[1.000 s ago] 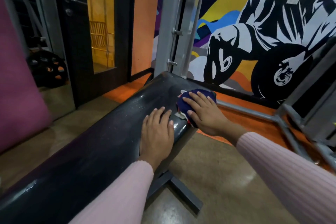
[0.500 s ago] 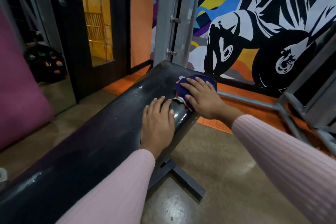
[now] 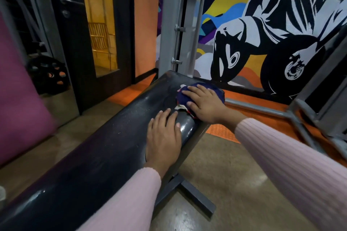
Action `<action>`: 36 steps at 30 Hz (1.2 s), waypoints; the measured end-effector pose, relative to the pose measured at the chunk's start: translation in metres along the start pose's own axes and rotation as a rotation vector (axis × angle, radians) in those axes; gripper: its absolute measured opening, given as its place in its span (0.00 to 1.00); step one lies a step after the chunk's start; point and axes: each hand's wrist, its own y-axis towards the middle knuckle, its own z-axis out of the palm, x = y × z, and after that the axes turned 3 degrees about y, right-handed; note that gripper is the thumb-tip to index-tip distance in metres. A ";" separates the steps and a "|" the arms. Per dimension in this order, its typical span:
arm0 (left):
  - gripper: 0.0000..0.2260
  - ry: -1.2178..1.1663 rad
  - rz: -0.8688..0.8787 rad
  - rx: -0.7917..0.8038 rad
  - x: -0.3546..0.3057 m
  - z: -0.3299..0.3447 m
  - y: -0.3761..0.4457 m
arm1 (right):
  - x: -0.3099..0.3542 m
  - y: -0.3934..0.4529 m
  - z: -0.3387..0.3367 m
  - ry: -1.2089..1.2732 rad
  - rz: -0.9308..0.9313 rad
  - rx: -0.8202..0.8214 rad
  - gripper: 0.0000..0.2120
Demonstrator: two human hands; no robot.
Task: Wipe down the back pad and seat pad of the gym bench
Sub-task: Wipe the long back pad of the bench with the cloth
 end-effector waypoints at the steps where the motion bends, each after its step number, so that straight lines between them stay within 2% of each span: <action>1: 0.18 0.000 -0.003 0.008 -0.001 0.000 0.000 | -0.003 0.013 -0.002 -0.007 0.047 0.012 0.25; 3: 0.18 0.002 -0.004 0.017 -0.001 0.000 0.001 | 0.001 0.042 -0.003 -0.024 0.120 0.057 0.25; 6: 0.18 -0.004 -0.021 0.027 -0.001 0.000 0.002 | 0.022 0.063 0.005 -0.054 0.101 0.106 0.26; 10: 0.19 -0.015 -0.004 0.020 0.000 -0.001 0.001 | 0.036 0.025 0.009 -0.035 -0.044 0.069 0.24; 12: 0.20 -0.017 0.000 0.006 0.000 -0.001 0.000 | 0.023 0.002 0.006 0.010 -0.046 0.017 0.24; 15: 0.22 -0.025 -0.009 0.005 0.000 0.001 0.000 | -0.004 0.001 0.002 0.035 0.082 -0.038 0.24; 18: 0.23 -0.011 -0.010 0.025 -0.001 0.000 0.000 | -0.007 0.033 -0.003 0.021 0.214 -0.005 0.24; 21: 0.22 0.001 -0.008 0.036 0.000 0.000 0.000 | 0.012 0.041 0.000 -0.012 0.134 0.050 0.24; 25: 0.23 0.003 -0.008 0.017 -0.002 -0.002 0.000 | 0.011 -0.004 0.003 0.036 -0.034 0.032 0.24; 28: 0.23 0.005 -0.008 0.014 -0.002 -0.001 0.000 | -0.010 -0.002 -0.001 0.043 0.052 -0.012 0.23; 31: 0.23 0.006 -0.016 0.006 -0.002 0.000 0.000 | -0.014 0.035 -0.003 0.009 0.177 -0.007 0.23; 36: 0.21 0.009 -0.015 -0.007 -0.002 0.001 0.001 | 0.018 0.054 0.001 -0.070 0.068 0.099 0.24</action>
